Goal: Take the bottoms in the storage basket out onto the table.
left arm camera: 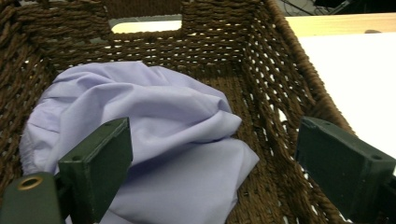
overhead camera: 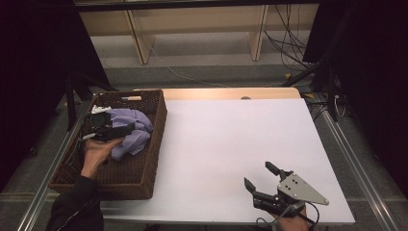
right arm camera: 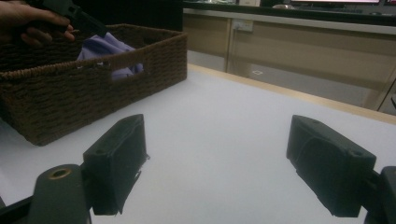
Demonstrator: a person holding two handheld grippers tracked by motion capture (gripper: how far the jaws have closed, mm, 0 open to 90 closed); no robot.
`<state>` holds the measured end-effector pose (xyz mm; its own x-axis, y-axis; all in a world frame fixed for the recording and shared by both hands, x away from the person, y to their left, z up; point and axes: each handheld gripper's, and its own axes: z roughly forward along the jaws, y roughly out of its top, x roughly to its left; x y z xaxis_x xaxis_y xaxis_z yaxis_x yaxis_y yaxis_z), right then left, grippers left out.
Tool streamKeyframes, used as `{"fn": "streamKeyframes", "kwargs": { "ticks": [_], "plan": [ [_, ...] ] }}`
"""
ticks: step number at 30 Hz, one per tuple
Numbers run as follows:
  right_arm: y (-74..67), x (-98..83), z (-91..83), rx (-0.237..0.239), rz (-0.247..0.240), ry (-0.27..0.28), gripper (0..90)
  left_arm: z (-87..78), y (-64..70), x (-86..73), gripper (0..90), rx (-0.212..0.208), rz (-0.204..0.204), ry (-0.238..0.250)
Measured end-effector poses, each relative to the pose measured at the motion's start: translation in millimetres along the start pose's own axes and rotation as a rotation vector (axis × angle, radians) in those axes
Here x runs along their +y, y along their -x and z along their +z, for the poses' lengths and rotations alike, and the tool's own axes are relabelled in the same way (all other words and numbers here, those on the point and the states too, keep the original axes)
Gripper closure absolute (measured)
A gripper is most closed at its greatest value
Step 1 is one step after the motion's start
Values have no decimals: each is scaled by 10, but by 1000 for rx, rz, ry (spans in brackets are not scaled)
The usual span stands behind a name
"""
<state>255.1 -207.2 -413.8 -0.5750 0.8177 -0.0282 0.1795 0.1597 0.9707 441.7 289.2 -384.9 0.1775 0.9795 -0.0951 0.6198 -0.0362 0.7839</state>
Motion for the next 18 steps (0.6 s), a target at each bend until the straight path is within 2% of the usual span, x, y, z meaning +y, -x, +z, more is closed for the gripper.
{"fn": "streamKeyframes", "kwargs": {
  "ticks": [11,18],
  "plan": [
    [-5,0,4,5,-3,0,208,115,-72,96,107,29,6,-66],
    [-8,-1,7,9,-2,-2,208,192,-125,141,101,44,-16,-90]
  ]
}}
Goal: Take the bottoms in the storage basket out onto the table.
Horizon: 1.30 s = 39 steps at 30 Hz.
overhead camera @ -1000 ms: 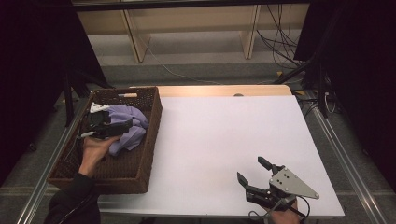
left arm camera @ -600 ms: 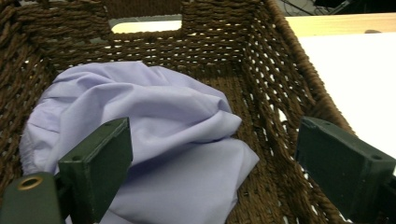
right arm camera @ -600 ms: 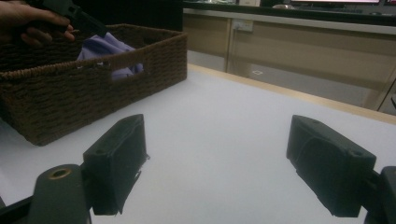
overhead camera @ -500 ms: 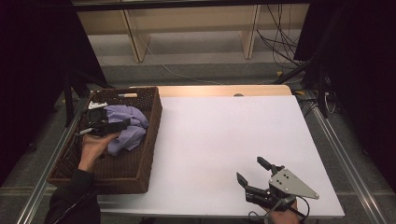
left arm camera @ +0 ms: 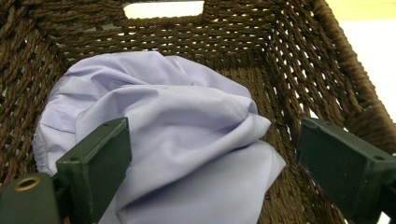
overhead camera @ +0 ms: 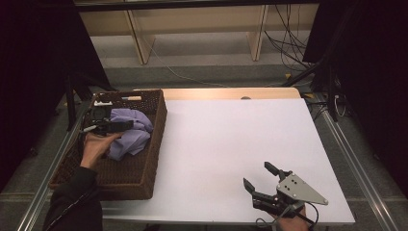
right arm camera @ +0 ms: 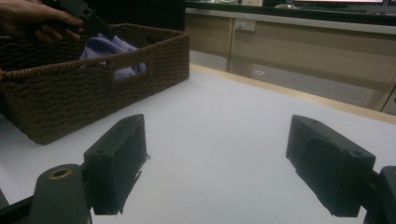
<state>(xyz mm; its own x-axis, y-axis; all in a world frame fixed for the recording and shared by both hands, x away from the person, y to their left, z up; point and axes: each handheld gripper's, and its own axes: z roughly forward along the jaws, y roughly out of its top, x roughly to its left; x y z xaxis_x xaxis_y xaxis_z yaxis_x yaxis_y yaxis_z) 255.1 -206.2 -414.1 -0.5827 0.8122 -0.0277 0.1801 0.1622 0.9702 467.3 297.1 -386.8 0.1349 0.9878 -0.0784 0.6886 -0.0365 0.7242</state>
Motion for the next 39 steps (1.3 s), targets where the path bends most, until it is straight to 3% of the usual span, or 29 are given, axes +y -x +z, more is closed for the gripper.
{"fn": "streamKeyframes", "kwargs": {
  "ticks": [8,10,15,26,32,39],
  "plan": [
    [-7,0,3,4,-1,-2,209,88,-38,59,72,26,-16,-40],
    [-6,-1,3,4,0,-2,210,93,-47,72,72,47,-13,-40],
    [-5,-3,6,7,-1,-4,210,104,-103,104,71,55,-34,-34],
    [-15,-4,12,17,-1,-7,212,294,-213,87,32,80,-68,-136],
    [-15,-7,19,19,2,-6,212,363,-233,65,32,59,-100,-172],
    [-19,-8,29,23,-3,-7,213,458,-213,34,32,10,-109,-243]
  ]
}}
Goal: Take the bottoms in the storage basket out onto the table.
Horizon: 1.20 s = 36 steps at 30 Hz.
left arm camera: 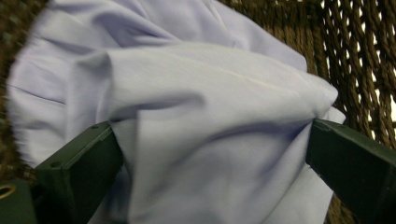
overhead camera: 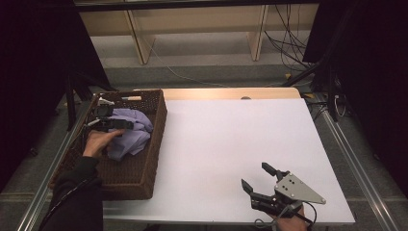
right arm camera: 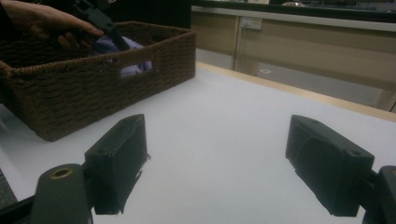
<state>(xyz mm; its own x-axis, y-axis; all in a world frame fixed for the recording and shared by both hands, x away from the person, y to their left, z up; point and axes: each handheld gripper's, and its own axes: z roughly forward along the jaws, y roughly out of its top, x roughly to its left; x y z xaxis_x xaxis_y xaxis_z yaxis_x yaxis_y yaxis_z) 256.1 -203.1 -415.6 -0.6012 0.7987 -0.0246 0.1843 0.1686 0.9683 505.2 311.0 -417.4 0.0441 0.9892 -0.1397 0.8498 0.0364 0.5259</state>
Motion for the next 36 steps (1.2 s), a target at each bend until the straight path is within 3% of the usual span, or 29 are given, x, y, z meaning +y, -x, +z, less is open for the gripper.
{"fn": "streamKeyframes", "kwargs": {
  "ticks": [3,13,19,26,36],
  "plan": [
    [1,0,1,1,0,1,213,61,3,-6,27,3,0,-38],
    [1,3,-2,3,-1,2,214,143,20,-18,25,24,3,-61],
    [-1,4,-3,5,-3,2,214,165,15,-27,155,50,7,-61],
    [1,6,-3,5,-3,2,215,197,19,-30,213,84,32,-79],
    [0,8,-7,6,-3,2,217,238,15,-54,654,143,71,-115]
  ]
}}
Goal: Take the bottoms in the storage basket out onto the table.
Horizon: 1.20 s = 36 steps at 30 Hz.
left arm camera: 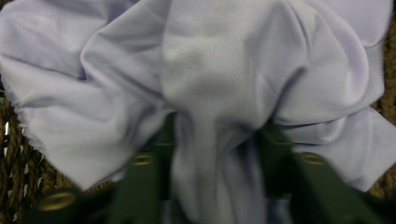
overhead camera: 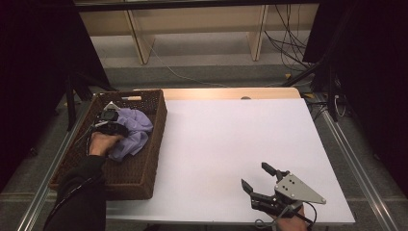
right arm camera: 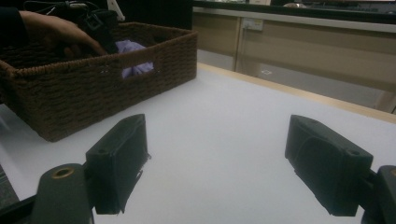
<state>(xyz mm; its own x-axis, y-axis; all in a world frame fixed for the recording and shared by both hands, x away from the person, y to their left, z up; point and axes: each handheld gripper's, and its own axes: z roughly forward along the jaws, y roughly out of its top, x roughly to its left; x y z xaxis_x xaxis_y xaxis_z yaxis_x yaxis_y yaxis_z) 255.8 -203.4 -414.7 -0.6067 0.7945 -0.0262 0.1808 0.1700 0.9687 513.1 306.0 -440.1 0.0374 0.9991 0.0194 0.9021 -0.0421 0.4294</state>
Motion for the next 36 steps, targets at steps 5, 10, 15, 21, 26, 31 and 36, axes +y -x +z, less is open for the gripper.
{"fn": "streamKeyframes", "kwargs": {
  "ticks": [5,10,15,21,26,31,36],
  "plan": [
    [1,1,-5,0,-2,-1,218,-13,7,3,836,2,23,8],
    [2,2,-3,1,0,-1,218,-105,7,13,856,-14,32,60],
    [1,-1,5,0,1,1,218,-267,-4,19,857,-41,31,133],
    [-1,0,3,0,0,0,218,-492,-7,-11,857,-108,19,236],
    [2,2,-3,-1,0,-3,219,-683,-15,-110,855,-204,-22,333],
    [4,0,-2,-1,3,0,219,-836,13,-214,854,-263,-26,414],
    [4,4,-2,-2,-1,4,219,-984,79,-208,854,-300,-13,452]
  ]
}}
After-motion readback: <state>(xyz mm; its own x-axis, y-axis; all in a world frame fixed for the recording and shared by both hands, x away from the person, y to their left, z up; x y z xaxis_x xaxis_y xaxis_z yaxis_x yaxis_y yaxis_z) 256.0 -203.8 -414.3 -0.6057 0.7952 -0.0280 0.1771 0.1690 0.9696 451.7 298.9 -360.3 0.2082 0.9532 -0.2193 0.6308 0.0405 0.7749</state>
